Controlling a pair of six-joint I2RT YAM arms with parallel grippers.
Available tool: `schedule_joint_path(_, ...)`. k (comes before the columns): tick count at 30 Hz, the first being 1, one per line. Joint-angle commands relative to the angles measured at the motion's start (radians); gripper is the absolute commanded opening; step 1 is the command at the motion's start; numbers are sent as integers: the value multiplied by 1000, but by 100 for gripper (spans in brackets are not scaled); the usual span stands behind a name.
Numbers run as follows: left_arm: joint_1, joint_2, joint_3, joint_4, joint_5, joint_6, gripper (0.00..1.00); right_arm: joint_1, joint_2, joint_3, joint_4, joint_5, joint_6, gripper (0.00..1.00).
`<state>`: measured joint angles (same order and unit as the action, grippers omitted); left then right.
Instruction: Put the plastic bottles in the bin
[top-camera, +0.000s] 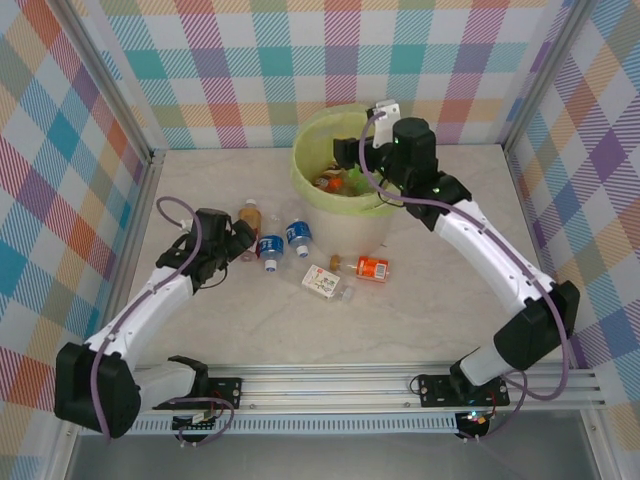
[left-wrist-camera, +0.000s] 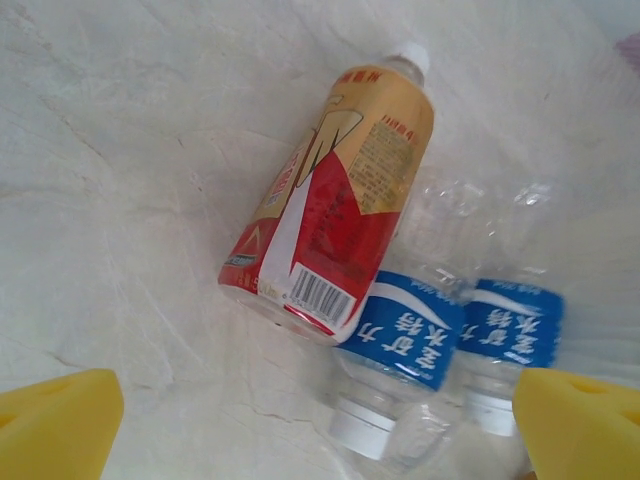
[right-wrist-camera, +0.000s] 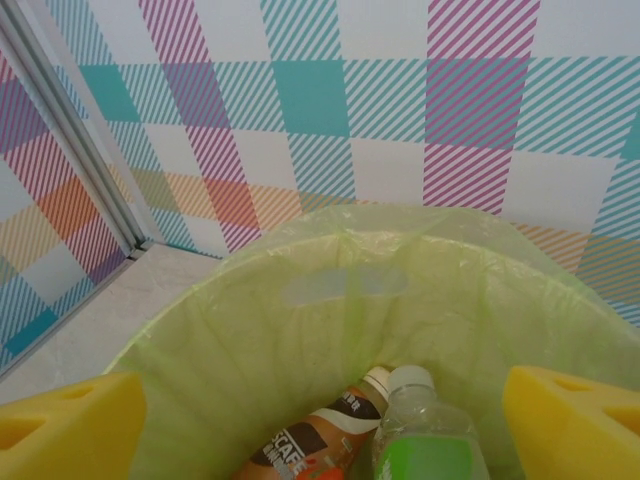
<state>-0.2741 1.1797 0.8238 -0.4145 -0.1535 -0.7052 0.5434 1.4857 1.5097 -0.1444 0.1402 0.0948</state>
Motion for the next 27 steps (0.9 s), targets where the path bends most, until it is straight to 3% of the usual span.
schedule_joint_path(1, 19, 88, 73, 35, 21, 192, 100, 0, -109, -51, -4, -32, -11, 95)
schedule_joint_path(8, 64, 339, 259, -22, 40, 387, 100, 1, -283, -194, -47, 6, -4, 100)
schedule_joint_path(13, 95, 489, 391, -103, 167, 486, 100, 0, -390, -293, -49, 81, 11, 100)
schedule_joint_path(18, 108, 574, 463, -162, 140, 538, 99, 0, -465, -365, -55, 133, 26, 100)
schedule_joint_path(27, 142, 662, 531, -228, 240, 580, 79, 0, -506, -394, -63, 177, 19, 100)
